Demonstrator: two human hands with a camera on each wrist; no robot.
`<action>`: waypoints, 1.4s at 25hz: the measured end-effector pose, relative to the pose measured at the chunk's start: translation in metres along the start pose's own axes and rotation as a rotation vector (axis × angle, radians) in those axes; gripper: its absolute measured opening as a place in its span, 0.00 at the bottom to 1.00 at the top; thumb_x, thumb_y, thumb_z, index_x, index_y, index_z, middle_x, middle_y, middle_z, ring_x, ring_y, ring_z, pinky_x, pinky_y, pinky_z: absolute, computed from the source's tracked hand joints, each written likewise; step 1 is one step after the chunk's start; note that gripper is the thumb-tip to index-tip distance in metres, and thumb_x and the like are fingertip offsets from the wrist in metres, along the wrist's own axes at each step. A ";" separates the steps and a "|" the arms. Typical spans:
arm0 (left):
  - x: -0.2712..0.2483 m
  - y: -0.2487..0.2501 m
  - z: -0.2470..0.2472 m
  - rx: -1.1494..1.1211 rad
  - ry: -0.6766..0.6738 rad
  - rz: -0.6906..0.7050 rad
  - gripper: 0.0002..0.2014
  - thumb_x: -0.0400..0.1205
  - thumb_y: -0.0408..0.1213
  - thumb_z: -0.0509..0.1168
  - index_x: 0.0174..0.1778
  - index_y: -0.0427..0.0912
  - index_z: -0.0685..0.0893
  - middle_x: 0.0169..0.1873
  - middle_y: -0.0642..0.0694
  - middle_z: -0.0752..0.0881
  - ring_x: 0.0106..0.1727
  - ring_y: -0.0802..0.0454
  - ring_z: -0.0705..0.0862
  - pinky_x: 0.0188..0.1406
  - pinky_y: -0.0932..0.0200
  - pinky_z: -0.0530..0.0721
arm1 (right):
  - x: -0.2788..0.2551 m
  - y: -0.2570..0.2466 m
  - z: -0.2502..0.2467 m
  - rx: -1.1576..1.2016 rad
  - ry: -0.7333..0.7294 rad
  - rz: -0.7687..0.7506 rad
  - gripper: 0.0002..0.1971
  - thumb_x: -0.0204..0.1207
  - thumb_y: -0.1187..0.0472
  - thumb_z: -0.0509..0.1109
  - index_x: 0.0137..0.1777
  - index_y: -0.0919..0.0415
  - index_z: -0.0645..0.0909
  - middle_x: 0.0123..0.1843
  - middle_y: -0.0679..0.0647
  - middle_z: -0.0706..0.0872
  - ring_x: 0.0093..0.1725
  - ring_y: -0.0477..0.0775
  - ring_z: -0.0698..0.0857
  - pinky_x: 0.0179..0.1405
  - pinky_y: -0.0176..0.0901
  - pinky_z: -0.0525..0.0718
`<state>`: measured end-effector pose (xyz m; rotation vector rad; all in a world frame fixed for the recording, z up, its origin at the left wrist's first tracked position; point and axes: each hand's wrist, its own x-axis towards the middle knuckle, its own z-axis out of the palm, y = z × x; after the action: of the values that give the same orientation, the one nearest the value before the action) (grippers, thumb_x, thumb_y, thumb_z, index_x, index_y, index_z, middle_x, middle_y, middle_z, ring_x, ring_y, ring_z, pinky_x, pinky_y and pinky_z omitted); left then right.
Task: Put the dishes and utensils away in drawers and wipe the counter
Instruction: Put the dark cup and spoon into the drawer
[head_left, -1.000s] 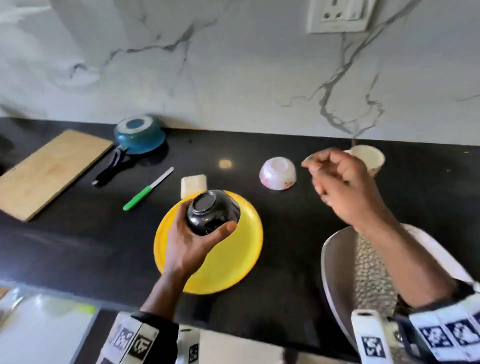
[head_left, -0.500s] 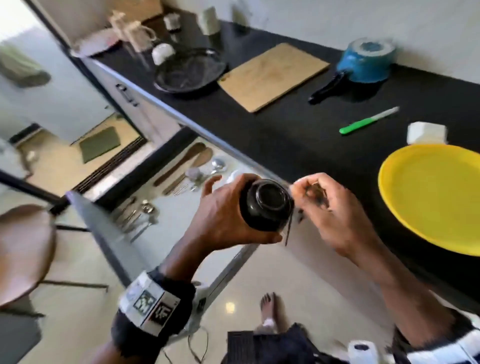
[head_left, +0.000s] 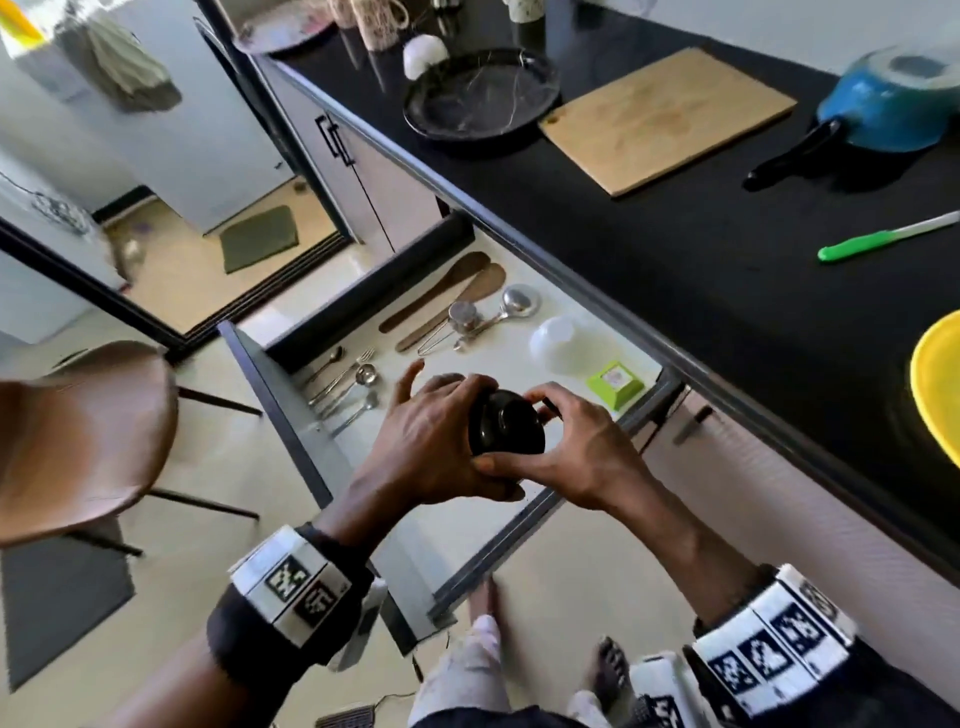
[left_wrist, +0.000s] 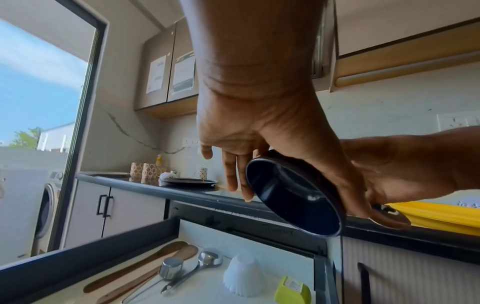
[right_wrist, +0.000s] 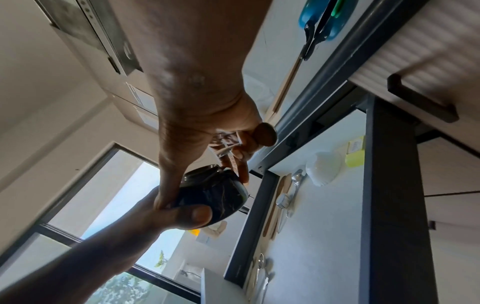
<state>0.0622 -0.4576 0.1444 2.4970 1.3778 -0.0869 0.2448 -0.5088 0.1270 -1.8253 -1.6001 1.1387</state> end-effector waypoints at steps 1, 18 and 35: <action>0.010 -0.009 0.004 -0.035 -0.018 0.009 0.54 0.53 0.80 0.69 0.74 0.56 0.69 0.69 0.58 0.80 0.82 0.52 0.65 0.83 0.39 0.42 | 0.010 -0.001 0.004 -0.007 0.021 0.033 0.43 0.48 0.23 0.78 0.63 0.42 0.76 0.55 0.40 0.84 0.52 0.43 0.83 0.42 0.37 0.81; 0.116 -0.227 0.028 0.218 -0.625 0.274 0.49 0.73 0.60 0.73 0.85 0.52 0.54 0.86 0.47 0.53 0.86 0.41 0.38 0.83 0.36 0.37 | 0.190 0.045 0.143 -0.348 0.359 0.755 0.41 0.54 0.37 0.81 0.63 0.57 0.74 0.65 0.60 0.82 0.68 0.65 0.78 0.61 0.51 0.78; 0.117 -0.240 -0.015 -0.024 -0.452 0.304 0.30 0.79 0.61 0.65 0.76 0.54 0.73 0.71 0.55 0.80 0.70 0.53 0.80 0.69 0.49 0.78 | 0.185 -0.049 0.143 -0.077 0.001 0.347 0.64 0.67 0.55 0.82 0.85 0.58 0.30 0.67 0.58 0.82 0.61 0.57 0.82 0.51 0.37 0.79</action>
<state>-0.0762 -0.2368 0.0834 2.4308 0.8079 -0.5288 0.0963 -0.3456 0.0338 -2.2159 -1.3765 1.2327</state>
